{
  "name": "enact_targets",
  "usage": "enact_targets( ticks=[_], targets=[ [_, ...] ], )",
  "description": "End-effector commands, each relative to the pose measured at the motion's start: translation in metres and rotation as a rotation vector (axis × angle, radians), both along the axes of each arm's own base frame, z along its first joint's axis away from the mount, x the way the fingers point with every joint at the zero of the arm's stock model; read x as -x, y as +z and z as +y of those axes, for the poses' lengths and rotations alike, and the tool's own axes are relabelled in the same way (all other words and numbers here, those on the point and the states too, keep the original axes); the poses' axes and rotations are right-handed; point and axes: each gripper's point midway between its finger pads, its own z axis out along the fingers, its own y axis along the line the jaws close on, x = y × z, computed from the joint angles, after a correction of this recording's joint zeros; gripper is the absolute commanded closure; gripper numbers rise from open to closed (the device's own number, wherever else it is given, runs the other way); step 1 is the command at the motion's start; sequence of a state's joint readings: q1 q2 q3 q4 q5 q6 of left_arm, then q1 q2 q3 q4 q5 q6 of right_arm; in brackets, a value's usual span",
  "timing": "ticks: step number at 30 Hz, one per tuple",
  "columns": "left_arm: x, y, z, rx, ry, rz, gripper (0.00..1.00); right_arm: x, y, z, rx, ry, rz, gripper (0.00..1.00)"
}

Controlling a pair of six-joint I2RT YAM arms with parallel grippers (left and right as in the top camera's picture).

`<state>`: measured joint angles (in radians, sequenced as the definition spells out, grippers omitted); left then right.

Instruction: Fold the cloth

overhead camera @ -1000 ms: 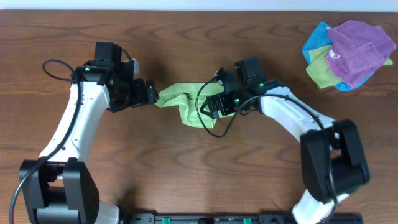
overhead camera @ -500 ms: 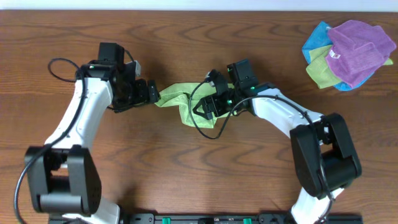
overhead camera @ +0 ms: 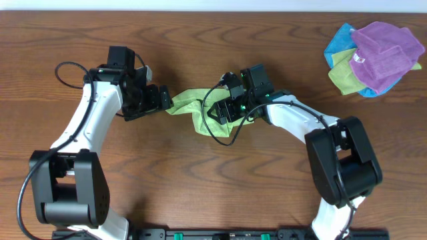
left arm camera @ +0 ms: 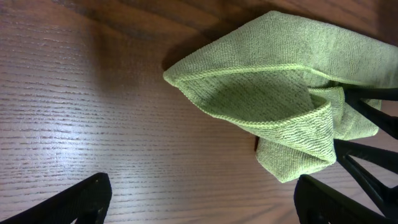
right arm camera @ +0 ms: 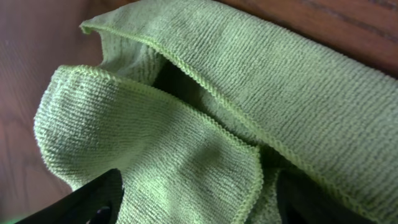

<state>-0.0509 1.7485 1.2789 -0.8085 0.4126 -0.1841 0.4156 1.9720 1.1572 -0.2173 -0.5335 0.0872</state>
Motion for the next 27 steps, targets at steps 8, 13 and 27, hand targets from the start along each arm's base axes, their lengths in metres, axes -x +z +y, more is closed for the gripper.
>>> enact_targets(
  ticks=[8, 13, 27],
  targets=[
    [-0.005, 0.009, -0.007, 0.033, 0.003, -0.018, 0.05, 0.000, -0.014, -0.002, 0.020, -0.031, 0.037, 0.53],
    [-0.005, 0.009, -0.007, 0.033, 0.003, -0.018, 0.05, 0.000, -0.015, -0.003, 0.028, -0.036, 0.036, 0.71],
    [-0.005, 0.009, -0.007, 0.034, 0.009, -0.015, 0.05, 0.001, -0.036, -0.008, 0.066, -0.052, 0.067, 0.79]
  ],
)
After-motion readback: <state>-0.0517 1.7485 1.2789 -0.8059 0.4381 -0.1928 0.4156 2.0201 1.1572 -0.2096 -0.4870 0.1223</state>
